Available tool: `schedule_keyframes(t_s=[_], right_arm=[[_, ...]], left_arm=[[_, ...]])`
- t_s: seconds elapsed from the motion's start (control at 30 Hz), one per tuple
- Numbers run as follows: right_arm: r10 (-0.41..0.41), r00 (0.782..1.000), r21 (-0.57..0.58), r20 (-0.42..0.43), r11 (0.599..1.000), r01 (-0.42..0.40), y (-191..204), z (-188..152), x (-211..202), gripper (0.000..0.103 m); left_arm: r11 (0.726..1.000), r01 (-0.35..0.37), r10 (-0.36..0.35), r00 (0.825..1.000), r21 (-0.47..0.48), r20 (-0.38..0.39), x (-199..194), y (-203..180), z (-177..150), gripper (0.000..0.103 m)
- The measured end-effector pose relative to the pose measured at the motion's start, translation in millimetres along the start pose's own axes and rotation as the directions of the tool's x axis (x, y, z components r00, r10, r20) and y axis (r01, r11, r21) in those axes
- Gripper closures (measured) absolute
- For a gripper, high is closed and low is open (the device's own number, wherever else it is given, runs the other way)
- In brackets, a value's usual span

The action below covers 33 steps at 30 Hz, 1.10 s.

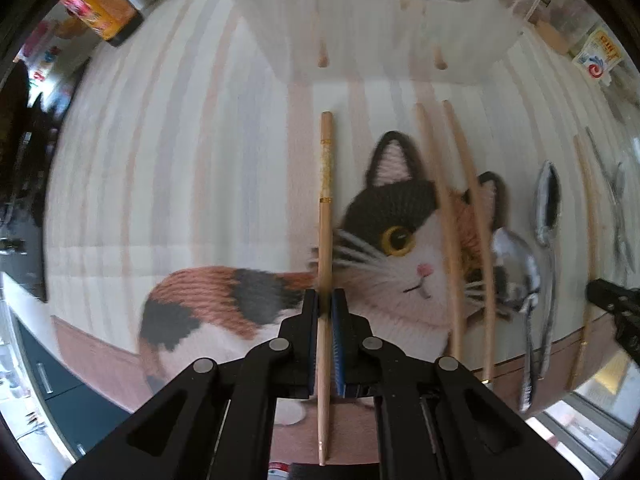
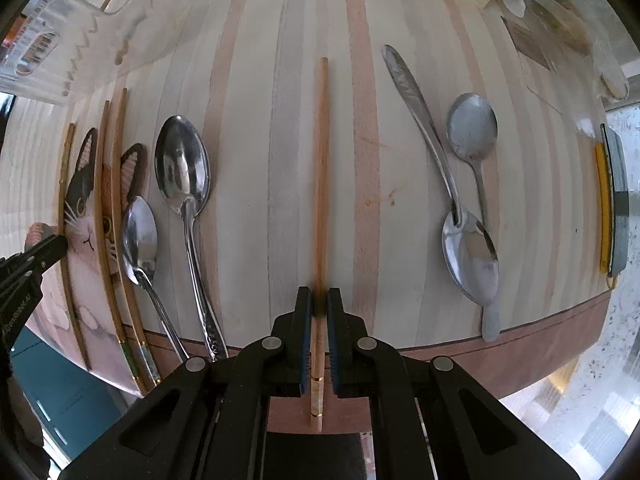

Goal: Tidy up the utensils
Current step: 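Carry the right tool's chopstick into the clear rack and open it while the left tool releases its chopstick there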

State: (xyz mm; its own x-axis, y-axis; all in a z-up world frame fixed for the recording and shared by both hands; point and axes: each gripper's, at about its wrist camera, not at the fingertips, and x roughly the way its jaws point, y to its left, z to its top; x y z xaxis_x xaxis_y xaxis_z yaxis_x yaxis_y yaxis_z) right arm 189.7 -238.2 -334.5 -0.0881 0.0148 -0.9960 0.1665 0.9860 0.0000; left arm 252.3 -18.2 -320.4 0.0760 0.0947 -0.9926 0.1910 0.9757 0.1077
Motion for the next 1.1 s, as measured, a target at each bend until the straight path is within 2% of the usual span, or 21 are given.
schedule_keyframes(t_s=[0.27,0.57,0.7,0.87,1.1], right_arm=[[0.040,0.999,-0.018,0.025,0.999,-0.040,8.4,-7.1,-9.8,0.096],[0.017,1.000,-0.041,0.021,0.999,-0.016,18.2,-3.0,-11.4,0.096],[0.043,0.997,-0.026,0.060,0.999,-0.042,17.5,-2.0,-32.6,0.096],[0.106,0.983,-0.018,0.151,0.994,-0.104,11.6,7.4,-87.0,0.096],[0.185,0.950,-0.043,0.253,0.983,-0.180,17.8,33.7,-148.9,0.096]], left_arm=[[0.997,-0.049,0.050,0.998,-0.058,0.024,-13.0,27.5,-20.0,0.099],[0.990,-0.039,0.040,0.999,-0.139,0.008,-8.3,53.2,-36.1,0.099],[0.987,-0.033,0.042,0.998,-0.159,0.055,-37.0,71.2,-38.4,0.099],[0.982,-0.034,0.063,0.986,-0.183,0.155,-89.2,87.9,-36.8,0.099],[0.979,-0.004,0.071,0.946,-0.206,0.317,-173.2,108.7,-10.4,0.099]])
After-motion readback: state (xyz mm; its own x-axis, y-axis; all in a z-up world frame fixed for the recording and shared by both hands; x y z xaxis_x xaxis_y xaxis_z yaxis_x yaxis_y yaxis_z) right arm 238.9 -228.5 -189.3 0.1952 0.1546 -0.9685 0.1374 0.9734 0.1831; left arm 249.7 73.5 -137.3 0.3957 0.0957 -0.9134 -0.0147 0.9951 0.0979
